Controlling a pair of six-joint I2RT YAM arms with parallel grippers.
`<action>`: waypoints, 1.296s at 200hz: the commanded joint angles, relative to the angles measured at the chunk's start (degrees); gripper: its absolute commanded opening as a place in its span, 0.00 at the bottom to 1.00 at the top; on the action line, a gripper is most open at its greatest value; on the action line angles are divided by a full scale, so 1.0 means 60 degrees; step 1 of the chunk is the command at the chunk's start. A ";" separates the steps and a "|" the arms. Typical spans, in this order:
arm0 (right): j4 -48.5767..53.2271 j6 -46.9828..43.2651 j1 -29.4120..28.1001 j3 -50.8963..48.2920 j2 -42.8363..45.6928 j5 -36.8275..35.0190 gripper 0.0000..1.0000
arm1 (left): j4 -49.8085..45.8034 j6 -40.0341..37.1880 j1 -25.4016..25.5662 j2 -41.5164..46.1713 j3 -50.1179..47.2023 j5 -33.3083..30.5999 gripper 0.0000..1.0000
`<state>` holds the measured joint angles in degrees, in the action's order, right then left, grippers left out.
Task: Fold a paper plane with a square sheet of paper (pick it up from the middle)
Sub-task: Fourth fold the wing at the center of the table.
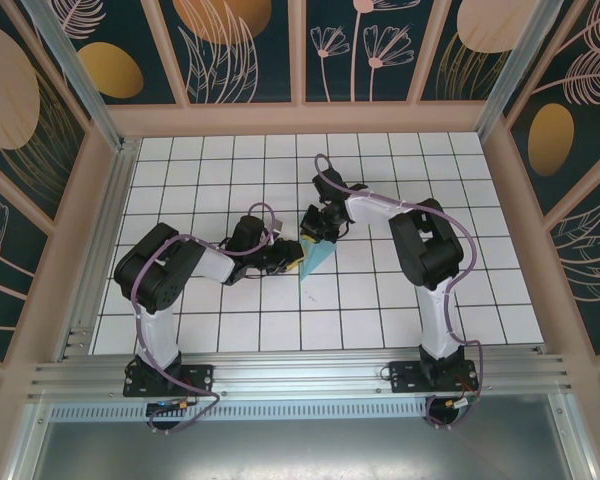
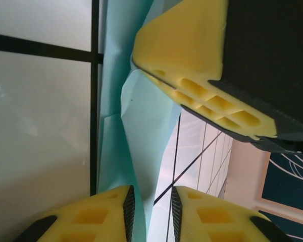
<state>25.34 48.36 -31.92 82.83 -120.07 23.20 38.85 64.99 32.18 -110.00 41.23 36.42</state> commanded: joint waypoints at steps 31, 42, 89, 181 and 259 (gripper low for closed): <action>-0.0166 0.0043 0.0043 -0.0092 0.0145 0.0162 0.00 | 0.0247 0.0024 -0.0062 -0.0139 -0.0079 0.0068 0.13; -0.0166 0.0054 0.0047 -0.0094 0.0161 0.0161 0.00 | 0.0030 -0.0107 -0.0061 -0.0136 -0.0048 -0.0003 0.13; -0.0153 0.0078 0.0042 -0.0079 0.0163 0.0161 0.00 | -0.0235 -0.0285 -0.0061 -0.0177 0.0100 -0.0019 0.23; -0.0196 0.0145 0.0044 -0.0078 0.0163 0.0249 0.00 | 0.0792 0.0291 -0.0061 -0.0476 0.0217 0.0287 0.22; 0.0049 -0.0288 0.0042 0.0091 0.0257 0.0150 0.00 | -0.0119 -0.0285 -0.0147 -0.0359 0.0150 0.0061 0.00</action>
<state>24.36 48.34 -31.92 82.83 -120.07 24.05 39.90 65.41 32.12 -111.92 42.02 36.99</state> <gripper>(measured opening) 0.066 0.056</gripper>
